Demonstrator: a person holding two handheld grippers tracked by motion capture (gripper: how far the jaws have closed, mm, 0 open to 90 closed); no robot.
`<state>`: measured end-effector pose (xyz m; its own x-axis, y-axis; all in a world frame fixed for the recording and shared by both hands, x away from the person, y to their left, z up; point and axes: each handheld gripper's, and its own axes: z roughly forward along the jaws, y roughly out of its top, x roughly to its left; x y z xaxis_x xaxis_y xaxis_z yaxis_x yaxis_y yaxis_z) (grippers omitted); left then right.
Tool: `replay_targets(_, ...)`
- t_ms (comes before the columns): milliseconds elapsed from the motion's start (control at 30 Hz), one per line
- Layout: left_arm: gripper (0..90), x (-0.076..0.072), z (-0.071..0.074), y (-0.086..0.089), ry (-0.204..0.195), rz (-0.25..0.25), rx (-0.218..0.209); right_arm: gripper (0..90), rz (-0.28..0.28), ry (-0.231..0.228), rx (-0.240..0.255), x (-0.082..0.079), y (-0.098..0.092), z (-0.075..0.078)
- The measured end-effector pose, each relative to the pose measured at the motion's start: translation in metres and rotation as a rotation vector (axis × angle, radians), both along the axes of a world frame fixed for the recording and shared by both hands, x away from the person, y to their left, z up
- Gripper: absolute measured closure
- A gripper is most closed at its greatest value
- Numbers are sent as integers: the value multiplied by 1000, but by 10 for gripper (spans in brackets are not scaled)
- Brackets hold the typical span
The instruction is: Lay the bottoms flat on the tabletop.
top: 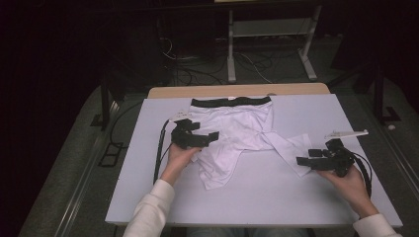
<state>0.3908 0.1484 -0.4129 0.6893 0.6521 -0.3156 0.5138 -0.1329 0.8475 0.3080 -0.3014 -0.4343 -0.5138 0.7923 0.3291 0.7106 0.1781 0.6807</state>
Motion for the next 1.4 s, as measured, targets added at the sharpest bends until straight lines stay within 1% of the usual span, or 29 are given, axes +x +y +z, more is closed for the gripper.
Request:
replay_targets(33,0,-1,-1,-2,1,-3,5,280,0,0,0,0,0,0)
replay_targets(200,0,-4,-4,-10,5,-29,29,312,23,26,-35,-9,2,-7)
replay_targets(267,0,-6,-5,-14,5,-39,35,314,34,34,-64,-11,5,-10)
replay_targets(400,0,-10,-7,-22,1,-67,56,332,43,47,-104,-11,9,-14)
replay_targets(500,0,-12,-8,-28,0,-84,66,355,53,74,-139,-12,15,-19)
replay_targets(533,0,-12,-9,-29,-1,-92,74,358,52,63,-157,-13,17,-19)
replay_targets(567,0,-12,-9,-31,-1,-96,78,369,52,63,-172,-15,19,-19)
replay_targets(633,0,-13,-11,-33,1,-105,90,446,40,52,-214,-19,23,-18)
replay_targets(733,0,-14,-13,-37,3,-115,107,593,17,17,-277,-25,25,-19)
replay_targets(800,0,-14,-14,-39,1,-122,114,639,5,13,-287,-28,26,-19)
replay_targets(900,0,-15,-15,-42,2,-131,119,728,7,2,-305,-33,27,-19)
replay_targets(967,0,-16,-16,-45,2,-135,123,768,-1,-1,-307,-35,27,-19)
replay_targets(1000,0,-16,-17,-46,1,-140,124,818,-1,-7,-318,-35,27,-19)
replay_targets(1033,0,-16,-18,-49,4,-148,126,837,-2,-9,-328,-34,27,-19)
replay_targets(1100,0,-16,-18,-50,5,-151,130,849,-2,-4,-327,-33,27,-19)
replay_targets(1133,0,-16,-19,-51,5,-153,129,861,3,16,-312,-30,24,-18)
replay_targets(1167,0,-16,-19,-52,4,-157,132,861,3,16,-312,-30,24,-18)
replay_targets(1200,0,-16,-19,-53,4,-160,132,874,4,45,-270,-26,20,-17)
replay_targets(1233,0,-16,-19,-54,5,-163,130,875,6,53,-245,-24,18,-16)
replay_targets(1267,0,-16,-19,-55,4,-168,131,875,6,53,-245,-24,18,-16)
replay_targets(1300,0,-16,-19,-55,3,-171,130,877,9,57,-206,-19,16,-14)
replay_targets(1333,0,-17,-19,-56,2,-172,129,877,9,57,-206,-19,16,-14)
replay_targets(1400,0,-17,-18,-56,1,-175,127,878,14,50,-159,-16,14,-8)
